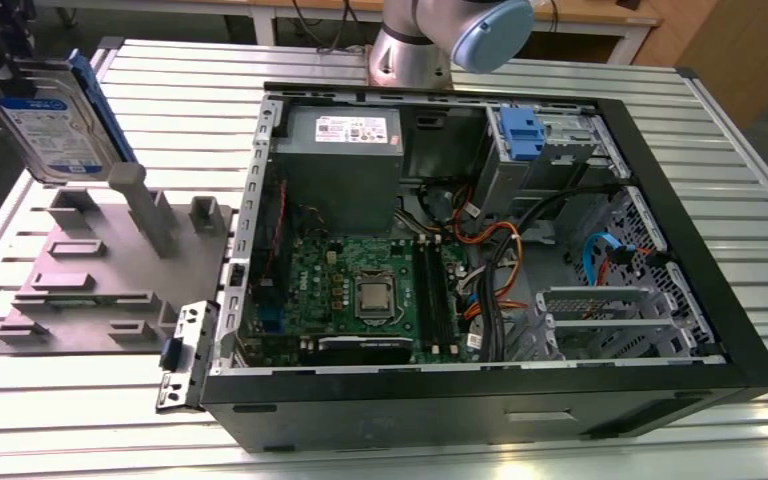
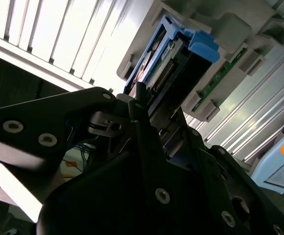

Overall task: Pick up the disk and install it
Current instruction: 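Pick up the disk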

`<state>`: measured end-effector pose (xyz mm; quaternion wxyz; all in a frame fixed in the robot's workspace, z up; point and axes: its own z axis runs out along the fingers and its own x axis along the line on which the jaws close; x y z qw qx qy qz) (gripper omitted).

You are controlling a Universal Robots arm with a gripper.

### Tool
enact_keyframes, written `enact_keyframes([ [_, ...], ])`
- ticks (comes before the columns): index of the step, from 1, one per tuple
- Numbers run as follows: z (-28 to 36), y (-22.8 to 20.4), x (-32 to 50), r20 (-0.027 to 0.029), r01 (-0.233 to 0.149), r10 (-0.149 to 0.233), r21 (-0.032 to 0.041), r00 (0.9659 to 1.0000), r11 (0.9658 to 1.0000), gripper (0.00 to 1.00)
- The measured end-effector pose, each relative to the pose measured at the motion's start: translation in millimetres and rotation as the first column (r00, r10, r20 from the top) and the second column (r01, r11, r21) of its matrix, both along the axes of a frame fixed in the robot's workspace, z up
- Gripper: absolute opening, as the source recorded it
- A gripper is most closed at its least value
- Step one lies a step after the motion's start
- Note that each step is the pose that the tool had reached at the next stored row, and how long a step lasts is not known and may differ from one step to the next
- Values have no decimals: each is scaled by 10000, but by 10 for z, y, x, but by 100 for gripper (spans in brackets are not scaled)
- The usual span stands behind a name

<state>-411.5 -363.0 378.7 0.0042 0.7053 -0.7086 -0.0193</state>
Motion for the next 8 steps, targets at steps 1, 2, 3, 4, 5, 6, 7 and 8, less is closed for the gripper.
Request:
enact_keyframes([
  [1, 8, 0, 0, 1, 0, 0, 0, 10000, 10000, 35],
  [2, 13, 0, 0, 2, 0, 0, 1, 10000, 10000, 35],
  [3, 13, 0, 0, 3, 0, 0, 2, 10000, 10000, 35],
  [4, 13, 0, 0, 3, 0, 0, 2, 10000, 10000, 35],
  [5, 14, 0, 0, 2, 0, 0, 1, 10000, 10000, 35],
  [6, 15, 0, 0, 1, 0, 0, 1, 10000, 10000, 35],
  [7, 16, 0, 0, 0, 0, 0, 0, 10000, 10000, 35],
  [8, 15, 0, 0, 1, 0, 0, 0, 10000, 10000, 35],
])
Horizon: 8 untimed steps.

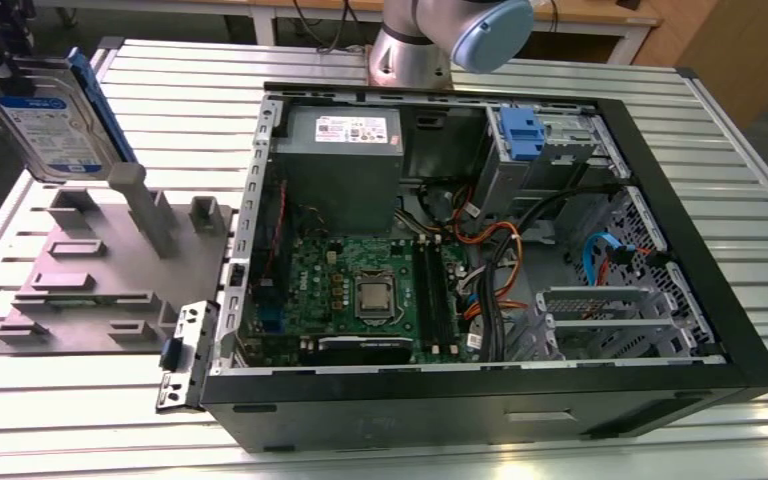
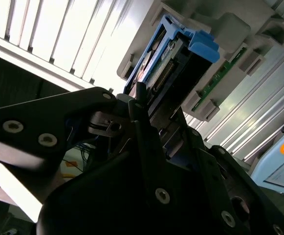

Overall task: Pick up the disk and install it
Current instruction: 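Pick up the disk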

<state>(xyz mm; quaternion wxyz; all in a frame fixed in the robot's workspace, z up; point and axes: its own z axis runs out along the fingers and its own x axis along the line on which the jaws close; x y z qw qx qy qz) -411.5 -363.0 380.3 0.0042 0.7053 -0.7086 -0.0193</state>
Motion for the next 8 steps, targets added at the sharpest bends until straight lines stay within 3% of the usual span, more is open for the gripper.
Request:
enact_keyframes([
  [8, 60, 0, 0, -1, 0, 0, 0, 10000, 10000, 35],
])
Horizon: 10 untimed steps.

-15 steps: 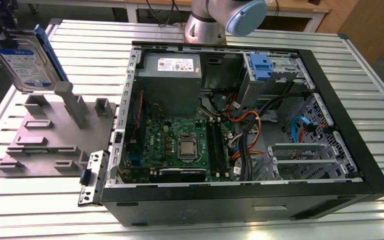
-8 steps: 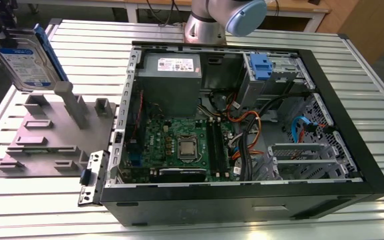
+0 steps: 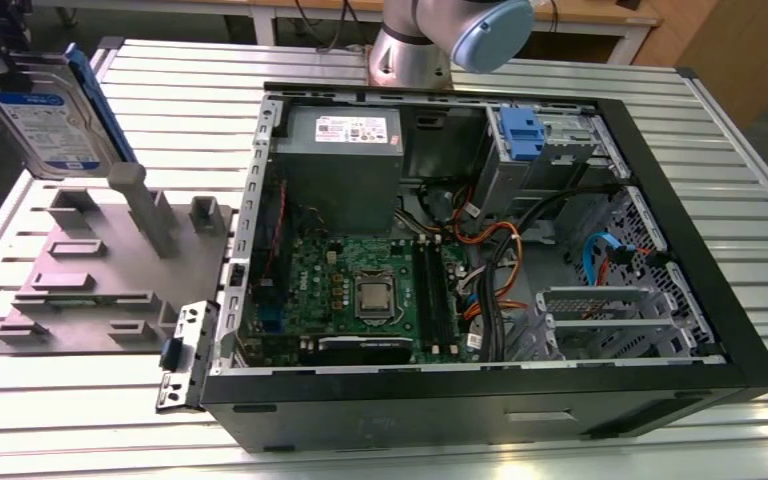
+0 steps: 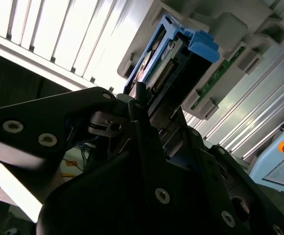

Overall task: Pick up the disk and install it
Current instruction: 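Pick up the disk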

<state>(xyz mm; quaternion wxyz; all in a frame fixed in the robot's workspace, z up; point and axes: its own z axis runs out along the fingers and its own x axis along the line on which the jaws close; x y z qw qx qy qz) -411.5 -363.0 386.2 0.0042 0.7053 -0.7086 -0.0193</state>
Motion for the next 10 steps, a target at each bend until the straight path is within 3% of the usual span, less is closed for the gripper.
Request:
enact_keyframes([
  [10, 186, 0, 0, 0, 0, 0, 0, 10000, 10000, 35],
])
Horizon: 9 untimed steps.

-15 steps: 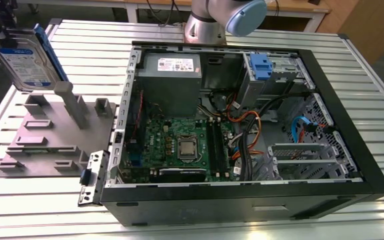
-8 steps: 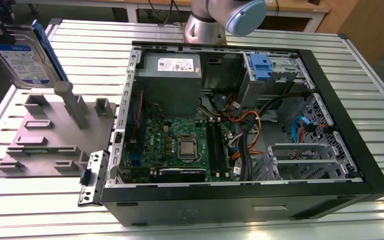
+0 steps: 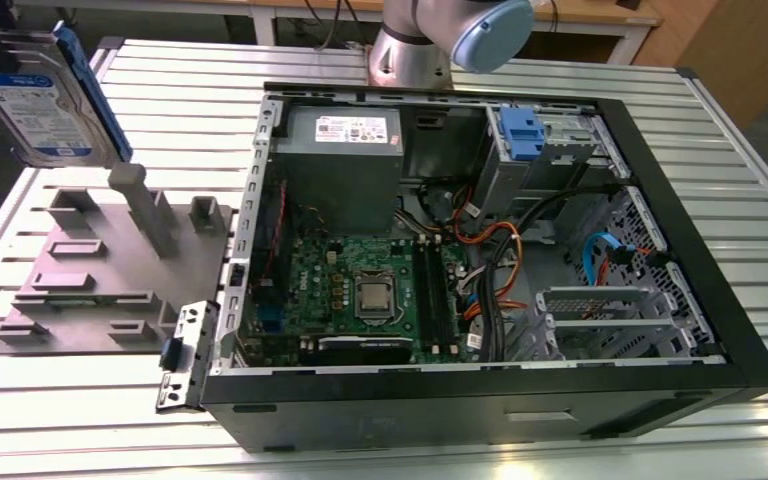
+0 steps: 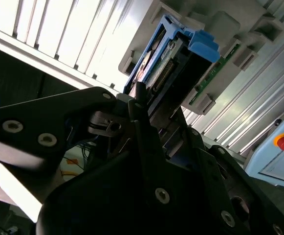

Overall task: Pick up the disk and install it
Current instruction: 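Pick up the disk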

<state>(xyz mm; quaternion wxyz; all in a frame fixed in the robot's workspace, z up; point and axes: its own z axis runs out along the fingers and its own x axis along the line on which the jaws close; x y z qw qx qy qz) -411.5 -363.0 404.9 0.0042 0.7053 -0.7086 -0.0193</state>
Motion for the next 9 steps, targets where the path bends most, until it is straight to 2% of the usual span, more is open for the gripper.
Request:
enact_keyframes([
  [4, 57, 0, 0, 2, 0, 0, 1, 10000, 10000, 35],
  [9, 64, 0, 0, 0, 0, 0, 0, 10000, 10000, 35],
])
